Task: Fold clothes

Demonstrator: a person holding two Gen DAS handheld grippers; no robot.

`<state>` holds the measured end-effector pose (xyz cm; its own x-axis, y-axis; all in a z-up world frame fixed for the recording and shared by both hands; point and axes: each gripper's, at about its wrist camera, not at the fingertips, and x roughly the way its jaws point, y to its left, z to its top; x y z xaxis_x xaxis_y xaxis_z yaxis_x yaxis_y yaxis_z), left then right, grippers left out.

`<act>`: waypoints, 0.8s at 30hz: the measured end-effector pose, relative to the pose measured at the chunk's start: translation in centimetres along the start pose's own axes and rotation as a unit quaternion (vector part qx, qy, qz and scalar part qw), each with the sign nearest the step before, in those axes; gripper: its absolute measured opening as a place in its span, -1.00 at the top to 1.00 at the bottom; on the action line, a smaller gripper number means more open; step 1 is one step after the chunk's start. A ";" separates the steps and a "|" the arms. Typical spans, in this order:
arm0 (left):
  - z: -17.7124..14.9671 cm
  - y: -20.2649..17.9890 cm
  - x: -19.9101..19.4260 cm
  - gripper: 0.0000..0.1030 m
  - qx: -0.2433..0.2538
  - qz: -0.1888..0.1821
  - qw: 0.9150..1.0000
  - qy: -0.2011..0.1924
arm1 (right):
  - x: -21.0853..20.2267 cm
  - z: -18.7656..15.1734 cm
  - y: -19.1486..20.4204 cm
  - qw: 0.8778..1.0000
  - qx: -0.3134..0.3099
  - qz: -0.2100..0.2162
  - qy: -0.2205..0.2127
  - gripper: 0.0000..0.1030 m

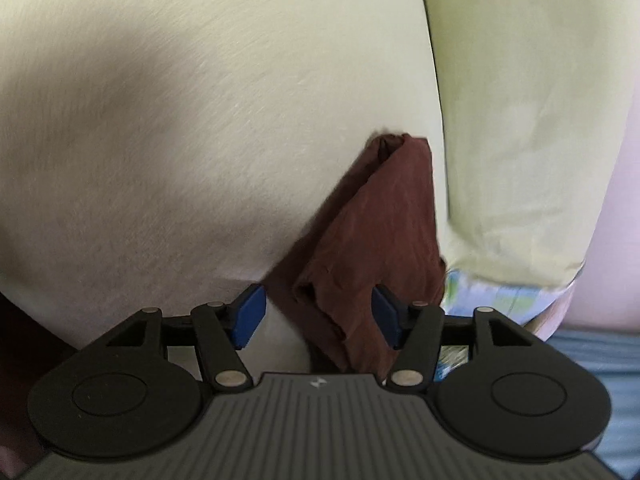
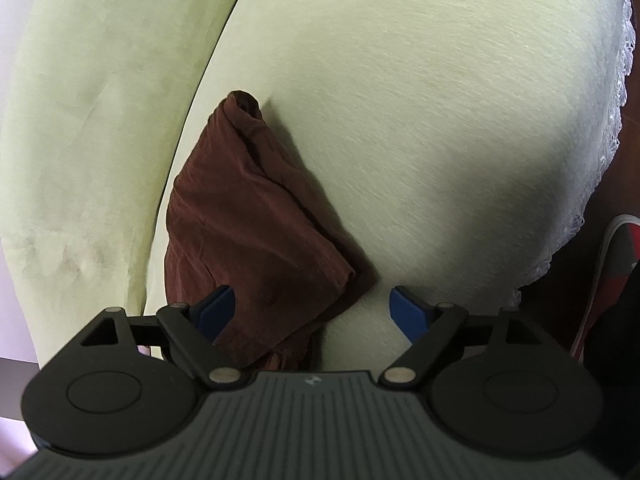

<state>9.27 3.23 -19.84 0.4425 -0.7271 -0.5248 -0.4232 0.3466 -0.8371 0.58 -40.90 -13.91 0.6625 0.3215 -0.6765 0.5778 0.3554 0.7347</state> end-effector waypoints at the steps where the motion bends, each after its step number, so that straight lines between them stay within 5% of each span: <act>1: 0.0 -0.2 0.0 -0.16 0.005 0.001 1.000 -0.003 | 0.0 0.0 0.0 1.000 -0.001 0.000 0.000 -0.61; 3: -0.1 -0.8 0.1 -0.03 0.031 0.010 0.999 -0.008 | 0.1 0.0 0.2 1.000 -0.005 0.000 -0.003 -0.61; 8: -0.2 -2.2 0.5 0.68 0.084 0.029 0.996 -0.002 | 0.2 -0.1 0.5 1.000 -0.011 0.001 -0.006 -0.61; 12: 0.0 -3.6 0.6 0.68 0.145 0.066 0.987 -0.007 | 0.5 -0.2 1.0 0.999 -0.034 0.003 -0.017 -0.40; 14: 0.2 -4.2 0.7 0.68 0.167 0.077 0.983 -0.006 | 0.8 -0.1 1.3 0.999 -0.047 -0.002 -0.017 0.35; 16: 0.3 -4.8 0.8 0.68 0.187 0.088 0.978 -0.004 | 1.2 0.0 1.3 0.999 -0.053 -0.005 -0.008 0.70; 18: 0.3 -5.1 0.7 0.68 0.203 0.095 0.975 -0.004 | 0.8 -0.3 1.5 0.998 -0.064 -0.004 -0.017 0.87; 24: -0.4 -6.1 -1.2 0.71 0.273 0.118 0.955 -0.010 | -3.1 -1.9 2.3 0.995 -0.069 -0.009 -0.070 0.90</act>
<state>11.03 1.72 -14.06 0.4024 -0.5811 -0.7074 -0.0407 0.7606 -0.6479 -1.01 -39.42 -10.22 0.7181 0.1919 -0.6690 0.5259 0.4800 0.7022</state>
